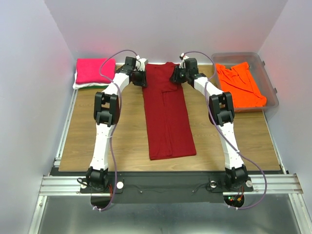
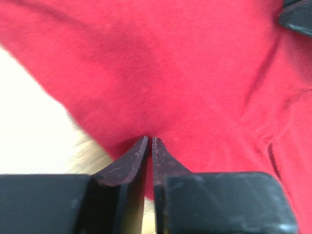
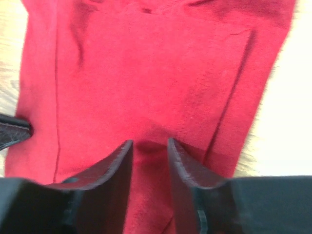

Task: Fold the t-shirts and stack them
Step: Fold the tshirt

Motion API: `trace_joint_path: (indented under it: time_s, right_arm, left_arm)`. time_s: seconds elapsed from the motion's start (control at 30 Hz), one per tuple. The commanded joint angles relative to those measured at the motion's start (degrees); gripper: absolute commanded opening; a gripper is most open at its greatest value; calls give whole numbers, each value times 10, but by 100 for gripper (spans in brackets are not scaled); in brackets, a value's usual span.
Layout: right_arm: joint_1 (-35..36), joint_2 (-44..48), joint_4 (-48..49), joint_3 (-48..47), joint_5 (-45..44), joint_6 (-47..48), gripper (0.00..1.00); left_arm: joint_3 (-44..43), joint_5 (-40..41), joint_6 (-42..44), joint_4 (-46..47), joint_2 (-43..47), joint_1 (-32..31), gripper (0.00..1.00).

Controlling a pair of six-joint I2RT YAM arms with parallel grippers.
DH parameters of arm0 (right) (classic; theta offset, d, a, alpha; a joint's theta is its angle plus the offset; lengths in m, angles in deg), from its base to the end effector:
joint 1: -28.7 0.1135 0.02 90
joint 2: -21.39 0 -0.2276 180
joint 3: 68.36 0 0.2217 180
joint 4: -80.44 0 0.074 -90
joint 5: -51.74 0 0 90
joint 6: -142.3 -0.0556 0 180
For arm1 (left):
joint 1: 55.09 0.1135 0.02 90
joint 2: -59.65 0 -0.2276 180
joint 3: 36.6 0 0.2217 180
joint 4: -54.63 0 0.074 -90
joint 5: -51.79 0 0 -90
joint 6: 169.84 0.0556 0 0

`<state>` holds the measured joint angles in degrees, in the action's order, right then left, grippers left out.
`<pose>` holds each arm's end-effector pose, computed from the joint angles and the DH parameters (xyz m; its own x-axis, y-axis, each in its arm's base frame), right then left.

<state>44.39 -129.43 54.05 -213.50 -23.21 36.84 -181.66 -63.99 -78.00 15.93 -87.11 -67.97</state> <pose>0.5232 0.1620 0.1347 -0.6188 0.0936 -0.7800 -0.3196 0.8770 0.3588 0.5078 -0.1409 0.1513 -0.6147 0.1702 -0.7702 0.5436 0.7989 -0.2573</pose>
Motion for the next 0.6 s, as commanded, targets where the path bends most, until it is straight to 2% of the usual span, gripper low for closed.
trace_joint_path:
  time_s: [0.0, 0.07, 0.1, 0.13, 0.2, 0.23, 0.3, 0.37, 0.43, 0.5, 0.57]
  right_arm:
    - [-10, -3, -5, -10, 2, -4, 45]
    - [-10, 21, -6, 8, 30, -10, 51]
    - [-10, 38, -6, 19, 58, -9, 54]
    - [-9, 79, -5, 35, 72, -4, 55]
    - [-9, 144, -6, 77, 116, 6, 59]
    - [-9, 144, -6, 91, 130, 9, 61]
    - [-9, 209, -7, 138, 177, 18, 62]
    - [-9, 272, -11, 179, 196, 26, 61]
    - [-9, 307, -31, 242, 211, 52, 61]
    - [-9, 354, -68, 306, 218, 70, 56]
    - [-8, 390, -95, 349, 217, 98, 49]
  left_arm:
    - [-38, 21, 25, -5, 19, 21, 35]
    - [-41, 19, 26, -3, 44, 26, 43]
    - [-39, 13, 35, -3, 56, 26, 51]
    - [-32, 6, 40, -3, 71, 27, 55]
    - [13, -8, 52, 8, 141, 24, 57]
    - [32, -15, 54, 9, 141, 23, 57]
    - [106, -40, 65, 18, 198, 16, 50]
    - [163, -57, 76, 18, 253, 8, 46]
    - [254, -74, 101, 19, 287, -8, 38]
    - [341, -81, 119, 23, 330, -30, 29]
    - [394, -84, 141, 24, 363, -47, 24]
